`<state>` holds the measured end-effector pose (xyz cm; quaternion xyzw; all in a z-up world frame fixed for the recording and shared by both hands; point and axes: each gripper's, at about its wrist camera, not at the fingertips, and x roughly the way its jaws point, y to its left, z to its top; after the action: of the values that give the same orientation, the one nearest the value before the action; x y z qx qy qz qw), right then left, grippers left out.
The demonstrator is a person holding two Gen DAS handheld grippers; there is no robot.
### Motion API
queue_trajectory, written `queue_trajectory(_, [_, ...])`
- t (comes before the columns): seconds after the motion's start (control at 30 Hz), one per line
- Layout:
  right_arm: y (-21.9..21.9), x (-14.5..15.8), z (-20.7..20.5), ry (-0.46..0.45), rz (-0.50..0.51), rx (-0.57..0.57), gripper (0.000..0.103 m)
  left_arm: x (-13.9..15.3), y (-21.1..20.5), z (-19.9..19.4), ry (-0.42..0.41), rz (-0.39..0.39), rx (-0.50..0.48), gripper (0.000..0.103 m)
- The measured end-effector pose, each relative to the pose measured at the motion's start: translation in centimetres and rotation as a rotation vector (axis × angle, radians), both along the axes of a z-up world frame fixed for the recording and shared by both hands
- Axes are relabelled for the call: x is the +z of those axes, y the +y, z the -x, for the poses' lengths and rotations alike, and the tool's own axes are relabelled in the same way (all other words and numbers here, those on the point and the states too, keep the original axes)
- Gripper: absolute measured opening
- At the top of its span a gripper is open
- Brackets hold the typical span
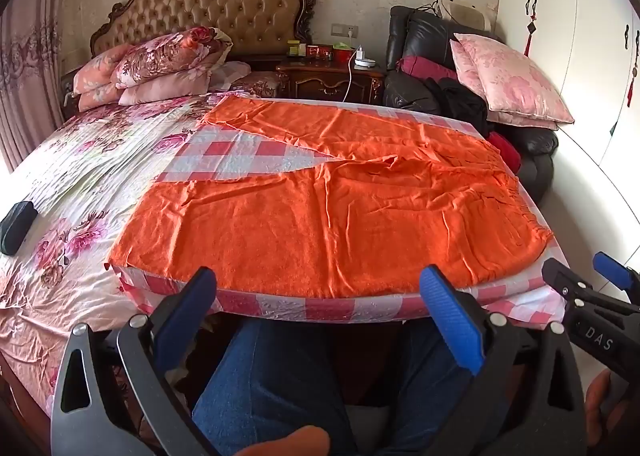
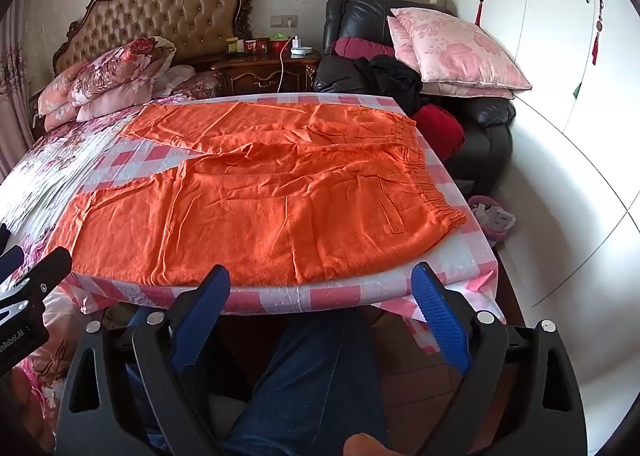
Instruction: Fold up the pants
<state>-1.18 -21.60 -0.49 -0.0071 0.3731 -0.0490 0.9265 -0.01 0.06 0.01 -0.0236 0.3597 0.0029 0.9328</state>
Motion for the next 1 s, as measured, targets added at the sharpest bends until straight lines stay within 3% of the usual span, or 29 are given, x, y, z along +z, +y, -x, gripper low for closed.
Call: queue_trajectory(1.0, [-0.10, 0.03, 0.12, -0.002, -0.009, 0.001, 0.089, 0.03, 0.00, 0.03, -0.002, 0.000, 0.002, 0.102])
